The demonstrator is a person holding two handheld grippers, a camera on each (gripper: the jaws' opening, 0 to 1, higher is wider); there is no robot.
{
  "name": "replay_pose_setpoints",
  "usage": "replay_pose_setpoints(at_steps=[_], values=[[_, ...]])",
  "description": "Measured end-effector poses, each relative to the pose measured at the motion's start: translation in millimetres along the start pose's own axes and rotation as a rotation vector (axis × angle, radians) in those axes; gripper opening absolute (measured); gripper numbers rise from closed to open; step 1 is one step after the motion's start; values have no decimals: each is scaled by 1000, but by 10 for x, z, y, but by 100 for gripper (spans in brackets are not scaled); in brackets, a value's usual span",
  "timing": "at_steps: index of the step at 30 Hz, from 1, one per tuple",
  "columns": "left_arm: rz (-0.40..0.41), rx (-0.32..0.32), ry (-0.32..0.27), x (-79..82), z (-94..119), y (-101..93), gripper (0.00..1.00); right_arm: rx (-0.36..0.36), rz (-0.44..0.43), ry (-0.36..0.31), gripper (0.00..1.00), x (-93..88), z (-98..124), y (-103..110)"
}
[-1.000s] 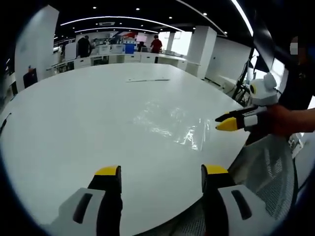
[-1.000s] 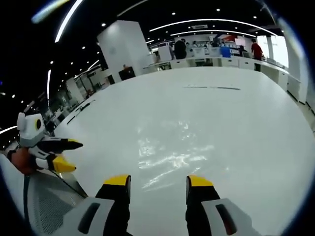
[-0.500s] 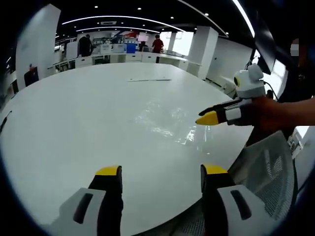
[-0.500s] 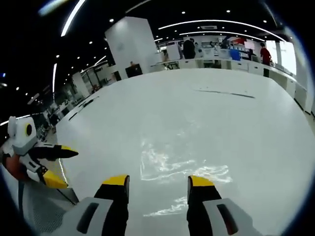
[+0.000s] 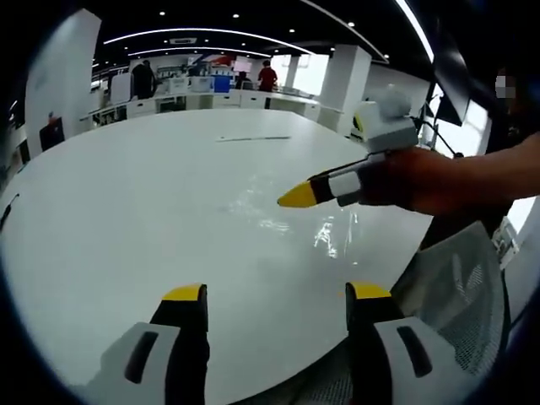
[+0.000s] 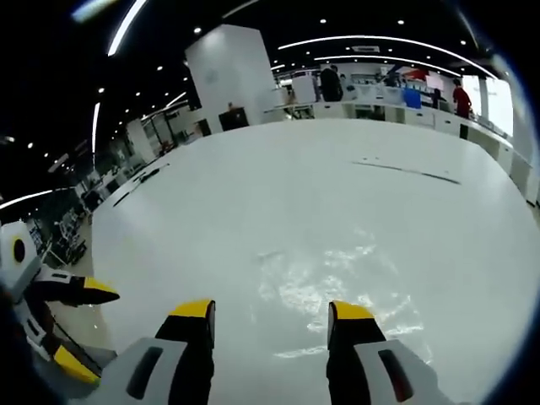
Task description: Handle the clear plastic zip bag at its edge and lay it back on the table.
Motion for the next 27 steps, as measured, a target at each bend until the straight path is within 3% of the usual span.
replay_pose_setpoints(at_steps=[15,23,27], values=[[-5,5,1,-1,7,8,65,-28,15,22,52,282,-539,70],[19,16,-9,-3,16,27,65,-106,40,40,52,214,-764,-11],[33,22,-12,-12,18,63,65,-87,32,63,53,160,-791,20]])
Point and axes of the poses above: the point that each gripper's makers call its tool centre point, and the gripper's own axes: z roughly backward along the fingers, y roughly to its left, x roughly out of its top, the point moved 3 cm from there along z, roughly backward along the fingers, and after that the axes turned 2 degrees about -y, right-handed, at the moved point
